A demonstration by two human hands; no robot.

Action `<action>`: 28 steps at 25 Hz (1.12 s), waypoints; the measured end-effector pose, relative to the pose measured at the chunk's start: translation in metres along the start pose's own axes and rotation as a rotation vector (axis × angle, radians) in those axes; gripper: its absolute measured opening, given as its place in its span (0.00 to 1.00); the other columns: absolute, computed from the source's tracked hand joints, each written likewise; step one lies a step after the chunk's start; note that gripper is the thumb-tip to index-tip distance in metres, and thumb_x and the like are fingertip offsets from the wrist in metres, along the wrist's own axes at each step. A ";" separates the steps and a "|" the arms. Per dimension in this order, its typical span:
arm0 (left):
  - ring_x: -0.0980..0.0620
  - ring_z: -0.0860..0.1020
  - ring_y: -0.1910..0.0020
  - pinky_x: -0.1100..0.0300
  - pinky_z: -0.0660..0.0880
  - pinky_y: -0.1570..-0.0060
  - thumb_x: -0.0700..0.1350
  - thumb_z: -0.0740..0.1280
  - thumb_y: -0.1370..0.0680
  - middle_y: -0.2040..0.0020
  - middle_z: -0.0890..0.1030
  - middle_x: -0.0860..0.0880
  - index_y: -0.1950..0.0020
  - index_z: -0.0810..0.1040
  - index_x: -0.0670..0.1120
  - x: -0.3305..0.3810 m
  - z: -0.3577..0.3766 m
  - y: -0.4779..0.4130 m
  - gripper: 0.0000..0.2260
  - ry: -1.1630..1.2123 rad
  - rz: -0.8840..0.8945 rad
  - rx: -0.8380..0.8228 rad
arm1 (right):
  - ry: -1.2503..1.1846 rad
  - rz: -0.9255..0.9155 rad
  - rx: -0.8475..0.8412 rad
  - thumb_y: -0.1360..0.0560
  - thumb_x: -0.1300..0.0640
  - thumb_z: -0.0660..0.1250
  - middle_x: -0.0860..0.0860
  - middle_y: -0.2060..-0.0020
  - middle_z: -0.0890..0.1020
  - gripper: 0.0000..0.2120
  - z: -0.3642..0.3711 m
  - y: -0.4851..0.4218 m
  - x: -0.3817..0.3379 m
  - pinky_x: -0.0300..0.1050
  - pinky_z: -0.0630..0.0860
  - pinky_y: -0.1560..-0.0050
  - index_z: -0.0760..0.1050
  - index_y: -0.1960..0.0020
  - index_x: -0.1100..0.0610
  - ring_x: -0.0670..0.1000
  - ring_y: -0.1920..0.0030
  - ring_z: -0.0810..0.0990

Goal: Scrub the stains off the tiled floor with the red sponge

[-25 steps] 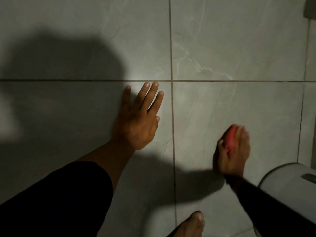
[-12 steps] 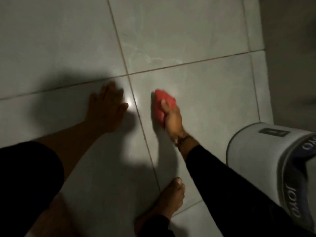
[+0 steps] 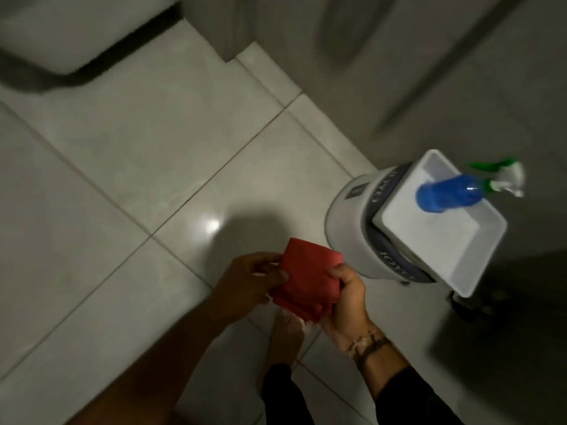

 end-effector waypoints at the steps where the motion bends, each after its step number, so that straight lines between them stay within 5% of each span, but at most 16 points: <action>1: 0.55 0.85 0.61 0.62 0.80 0.65 0.39 0.76 0.23 0.57 0.87 0.53 0.46 0.85 0.59 0.027 0.029 -0.005 0.14 -0.060 0.023 -0.035 | -0.026 -0.042 0.051 0.33 0.51 0.62 0.66 0.43 0.88 0.30 -0.018 0.010 -0.028 0.71 0.82 0.38 0.85 0.36 0.61 0.67 0.46 0.88; 4: 0.52 0.86 0.58 0.58 0.84 0.57 0.38 0.76 0.24 0.56 0.87 0.51 0.40 0.87 0.51 0.082 0.101 -0.032 0.14 -0.216 0.094 -0.041 | -0.095 -0.154 0.221 0.33 0.56 0.60 0.68 0.32 0.81 0.37 -0.064 0.014 -0.092 0.71 0.68 0.22 0.74 0.25 0.66 0.70 0.34 0.78; 7: 0.47 0.86 0.44 0.49 0.82 0.39 0.46 0.74 0.25 0.44 0.88 0.49 0.34 0.85 0.51 0.129 0.176 -0.062 0.18 -0.460 0.181 0.036 | -0.037 -0.359 0.394 0.24 0.65 0.59 0.65 0.41 0.81 0.21 -0.117 0.008 -0.161 0.62 0.75 0.32 0.77 0.33 0.67 0.65 0.40 0.78; 9: 0.47 0.85 0.41 0.49 0.81 0.36 0.50 0.71 0.23 0.40 0.87 0.49 0.33 0.83 0.52 0.151 0.226 -0.083 0.18 -0.600 0.227 0.037 | 0.067 -0.444 0.506 0.21 0.64 0.64 0.61 0.44 0.83 0.09 -0.154 -0.001 -0.200 0.59 0.78 0.38 0.81 0.45 0.58 0.63 0.42 0.81; 11: 0.44 0.84 0.39 0.49 0.80 0.36 0.52 0.68 0.19 0.37 0.86 0.46 0.32 0.81 0.49 0.161 0.264 -0.106 0.17 -0.744 0.258 0.027 | 0.166 -0.423 0.579 0.22 0.63 0.69 0.59 0.41 0.86 0.07 -0.184 -0.019 -0.225 0.61 0.82 0.34 0.82 0.48 0.52 0.62 0.39 0.84; 15: 0.42 0.84 0.39 0.52 0.78 0.41 0.50 0.63 0.15 0.37 0.84 0.41 0.34 0.79 0.42 0.154 0.292 -0.146 0.15 -0.950 0.219 0.071 | 0.320 -0.289 0.562 0.23 0.62 0.75 0.62 0.36 0.85 0.17 -0.204 -0.060 -0.242 0.52 0.85 0.41 0.82 0.34 0.61 0.59 0.44 0.85; 17: 0.41 0.84 0.38 0.51 0.79 0.41 0.49 0.64 0.15 0.37 0.84 0.41 0.35 0.79 0.41 0.144 0.301 -0.165 0.15 -1.041 0.176 0.082 | 0.438 -0.220 0.563 0.23 0.61 0.77 0.61 0.37 0.85 0.14 -0.217 -0.083 -0.241 0.49 0.83 0.40 0.83 0.39 0.61 0.57 0.45 0.84; 19: 0.41 0.84 0.39 0.50 0.79 0.42 0.48 0.65 0.15 0.38 0.84 0.41 0.34 0.79 0.41 0.140 0.305 -0.177 0.14 -1.123 0.160 0.091 | 0.543 -0.183 0.600 0.25 0.58 0.80 0.59 0.40 0.87 0.06 -0.224 -0.098 -0.239 0.46 0.81 0.40 0.83 0.53 0.56 0.56 0.48 0.83; 20: 0.40 0.84 0.39 0.49 0.80 0.42 0.48 0.65 0.15 0.38 0.84 0.41 0.34 0.78 0.41 0.140 0.307 -0.181 0.14 -1.156 0.167 0.096 | 0.583 -0.191 0.635 0.27 0.56 0.81 0.58 0.43 0.87 0.10 -0.229 -0.106 -0.240 0.44 0.79 0.44 0.80 0.57 0.54 0.55 0.50 0.82; 24: 0.40 0.81 0.34 0.45 0.79 0.37 0.49 0.69 0.17 0.31 0.78 0.42 0.27 0.73 0.43 0.135 0.316 -0.185 0.21 -1.250 0.219 0.106 | 0.717 -0.299 0.800 0.35 0.48 0.85 0.50 0.49 0.77 0.26 -0.235 -0.109 -0.237 0.44 0.74 0.48 0.76 0.44 0.53 0.54 0.49 0.77; 28: 0.41 0.83 0.40 0.49 0.80 0.45 0.47 0.66 0.16 0.35 0.79 0.43 0.32 0.73 0.45 0.149 0.308 -0.159 0.14 -1.314 0.440 0.176 | 0.658 -0.466 0.859 0.30 0.49 0.81 0.49 0.50 0.78 0.21 -0.211 -0.077 -0.241 0.46 0.76 0.48 0.71 0.49 0.50 0.56 0.48 0.80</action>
Point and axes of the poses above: each hand's wrist, its own y-axis away from the middle knuckle, its own z-axis out of the palm, x = y × z, the point moved 4 cm from there along -y, towards the middle knuckle
